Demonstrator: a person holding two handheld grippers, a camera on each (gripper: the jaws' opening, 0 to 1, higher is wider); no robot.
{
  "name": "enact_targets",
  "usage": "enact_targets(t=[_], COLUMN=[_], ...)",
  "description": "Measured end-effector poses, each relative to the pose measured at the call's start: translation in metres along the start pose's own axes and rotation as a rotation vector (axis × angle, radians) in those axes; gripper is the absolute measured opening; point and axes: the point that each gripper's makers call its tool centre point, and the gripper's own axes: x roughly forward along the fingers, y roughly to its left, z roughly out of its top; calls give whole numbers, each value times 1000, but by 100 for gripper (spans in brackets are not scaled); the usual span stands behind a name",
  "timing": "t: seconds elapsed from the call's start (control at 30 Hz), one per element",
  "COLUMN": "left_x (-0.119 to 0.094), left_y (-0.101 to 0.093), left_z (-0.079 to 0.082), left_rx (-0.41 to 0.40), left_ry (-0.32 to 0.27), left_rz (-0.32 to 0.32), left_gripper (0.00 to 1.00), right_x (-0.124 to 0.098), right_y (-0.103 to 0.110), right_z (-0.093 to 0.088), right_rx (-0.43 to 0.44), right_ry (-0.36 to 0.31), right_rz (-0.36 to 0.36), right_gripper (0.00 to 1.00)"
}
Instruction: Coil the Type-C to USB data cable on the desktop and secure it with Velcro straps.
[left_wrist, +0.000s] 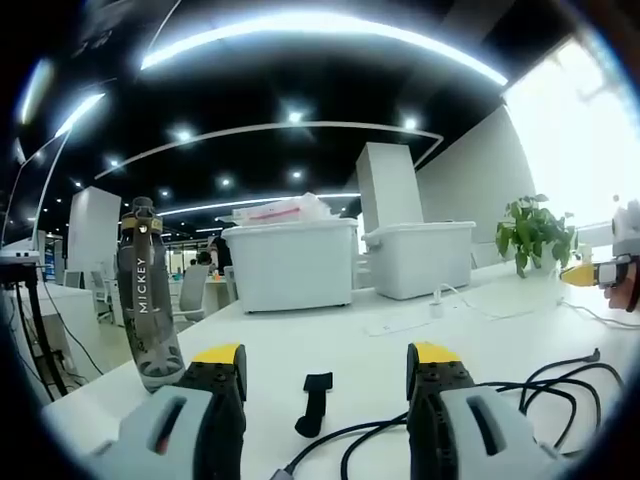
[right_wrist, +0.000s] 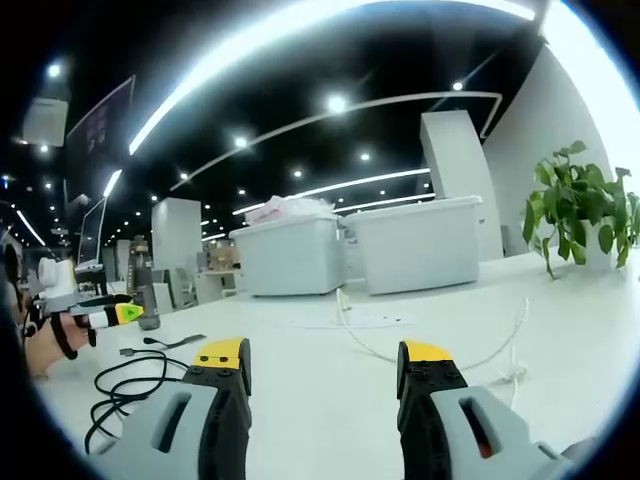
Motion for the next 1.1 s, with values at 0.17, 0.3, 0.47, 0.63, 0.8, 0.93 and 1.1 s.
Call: enact_targets(t=[0.17,0.3,0.47,0.63,0.8,0.93,1.1], left_x=[-2,-4,-7,-9,-10,-11,-10], left_y=[3,8,14,24,28,25,20], left_z=[6,12,17,22,23,23,22], left_rx=[-3,-12,-32,-62,-65,-32,-32], left_ry=[-13,-32,-47,-61,-67,-65,-59], left_rz=[8,20,44,69,86,86,68], left_gripper=[64,64,62,61,60,60,60], right_x=[2,5,9,7,16,43,67], right_y=[8,19,43,112,177,209,232], right_z=[-8,-14,-16,-14,-31,-53,-85], right_rx=[-14,-68,-112,-90,6,-17,-129], right_ry=[22,32,27,35,146,236,342], right_rz=[23,65,165,386,557,601,631], right_gripper=[57,55,51,46,36,29,28])
